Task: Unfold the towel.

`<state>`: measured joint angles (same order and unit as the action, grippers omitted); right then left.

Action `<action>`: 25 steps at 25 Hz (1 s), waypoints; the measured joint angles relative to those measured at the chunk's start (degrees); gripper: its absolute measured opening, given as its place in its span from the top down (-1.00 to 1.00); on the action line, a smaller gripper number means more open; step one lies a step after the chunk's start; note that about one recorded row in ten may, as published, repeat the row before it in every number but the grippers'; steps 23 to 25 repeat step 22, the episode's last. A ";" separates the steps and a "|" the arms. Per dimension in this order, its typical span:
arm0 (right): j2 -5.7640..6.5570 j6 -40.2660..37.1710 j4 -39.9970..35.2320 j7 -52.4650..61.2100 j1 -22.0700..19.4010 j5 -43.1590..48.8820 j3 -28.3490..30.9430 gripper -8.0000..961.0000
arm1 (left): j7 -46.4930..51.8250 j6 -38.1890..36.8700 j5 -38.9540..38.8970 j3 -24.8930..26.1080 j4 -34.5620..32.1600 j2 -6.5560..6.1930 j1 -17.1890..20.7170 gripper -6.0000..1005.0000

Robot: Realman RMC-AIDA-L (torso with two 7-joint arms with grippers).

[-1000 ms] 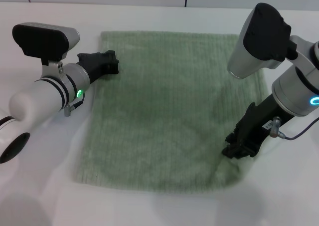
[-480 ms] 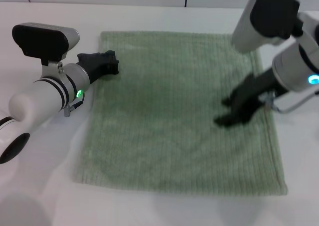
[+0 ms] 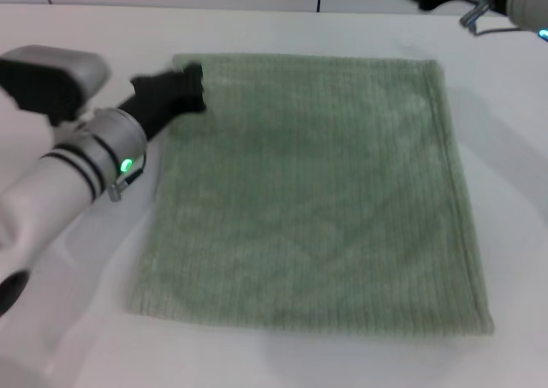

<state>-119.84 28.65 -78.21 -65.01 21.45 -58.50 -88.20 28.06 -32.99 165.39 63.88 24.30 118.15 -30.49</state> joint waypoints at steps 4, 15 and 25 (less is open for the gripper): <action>0.00 -7.74 4.45 -10.61 -0.61 -11.96 -1.95 -0.05 | -4.16 -20.55 0.01 3.38 1.55 0.02 7.16 0.97; -0.04 -33.68 5.38 -18.86 -2.34 -19.95 -16.21 -0.06 | -4.00 -34.83 0.02 8.73 -1.13 -0.34 10.96 0.89; -0.04 -51.97 6.93 -16.07 -0.08 -18.64 -23.96 -0.06 | -4.36 -35.06 -0.10 8.96 -1.93 -0.30 10.36 0.61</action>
